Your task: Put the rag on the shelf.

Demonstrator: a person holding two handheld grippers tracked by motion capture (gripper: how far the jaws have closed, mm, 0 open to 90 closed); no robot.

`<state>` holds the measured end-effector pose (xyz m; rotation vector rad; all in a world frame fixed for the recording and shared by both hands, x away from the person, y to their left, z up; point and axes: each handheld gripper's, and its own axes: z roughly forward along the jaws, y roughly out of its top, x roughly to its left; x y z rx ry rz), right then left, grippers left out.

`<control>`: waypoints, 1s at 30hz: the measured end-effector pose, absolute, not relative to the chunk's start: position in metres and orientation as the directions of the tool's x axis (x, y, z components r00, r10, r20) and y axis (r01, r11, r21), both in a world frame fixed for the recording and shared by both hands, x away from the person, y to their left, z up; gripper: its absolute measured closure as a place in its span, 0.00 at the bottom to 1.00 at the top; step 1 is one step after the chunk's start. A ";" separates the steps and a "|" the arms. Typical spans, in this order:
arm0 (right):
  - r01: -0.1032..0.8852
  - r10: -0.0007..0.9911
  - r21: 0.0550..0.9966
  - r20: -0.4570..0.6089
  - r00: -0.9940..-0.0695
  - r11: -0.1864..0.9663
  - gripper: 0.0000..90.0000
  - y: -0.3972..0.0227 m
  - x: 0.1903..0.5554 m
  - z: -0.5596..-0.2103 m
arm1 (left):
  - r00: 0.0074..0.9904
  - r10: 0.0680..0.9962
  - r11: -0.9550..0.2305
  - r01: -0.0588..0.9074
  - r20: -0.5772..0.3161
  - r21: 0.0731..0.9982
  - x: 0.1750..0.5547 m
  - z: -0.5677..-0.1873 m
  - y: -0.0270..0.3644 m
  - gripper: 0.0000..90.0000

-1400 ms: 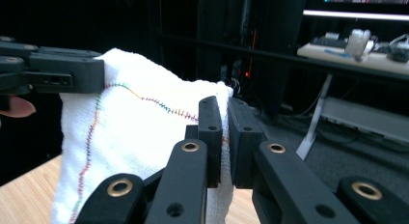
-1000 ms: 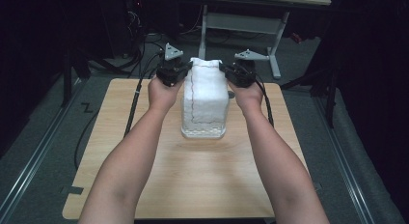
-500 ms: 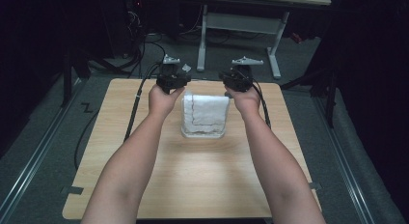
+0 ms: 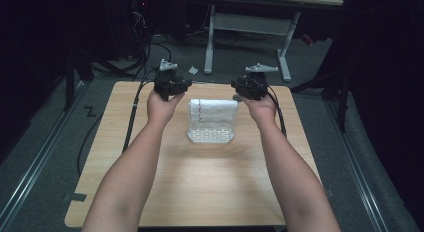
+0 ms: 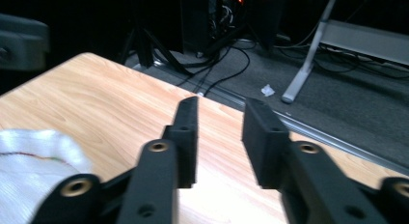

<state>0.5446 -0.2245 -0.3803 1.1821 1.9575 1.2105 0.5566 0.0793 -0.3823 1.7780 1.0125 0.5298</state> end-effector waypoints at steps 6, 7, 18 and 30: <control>0.404 0.897 0.892 -0.005 -0.442 0.204 0.60 -0.239 0.528 -0.395 | 0.540 0.836 -0.154 0.403 -0.098 0.902 0.543 -0.392 0.097 0.62; 0.402 0.897 0.893 -0.006 -0.442 0.204 0.60 -0.241 0.526 -0.396 | 0.539 0.836 -0.154 0.404 -0.099 0.902 0.540 -0.394 0.100 0.62; 0.375 0.893 0.905 -0.010 -0.450 0.200 0.54 -0.254 0.490 -0.401 | 0.555 0.822 -0.120 0.388 -0.127 0.914 0.499 -0.413 0.125 0.60; 0.312 0.851 0.917 -0.052 -0.523 0.247 0.47 -0.252 0.425 -0.400 | 0.592 0.795 -0.150 0.398 -0.129 0.905 0.431 -0.452 0.141 0.59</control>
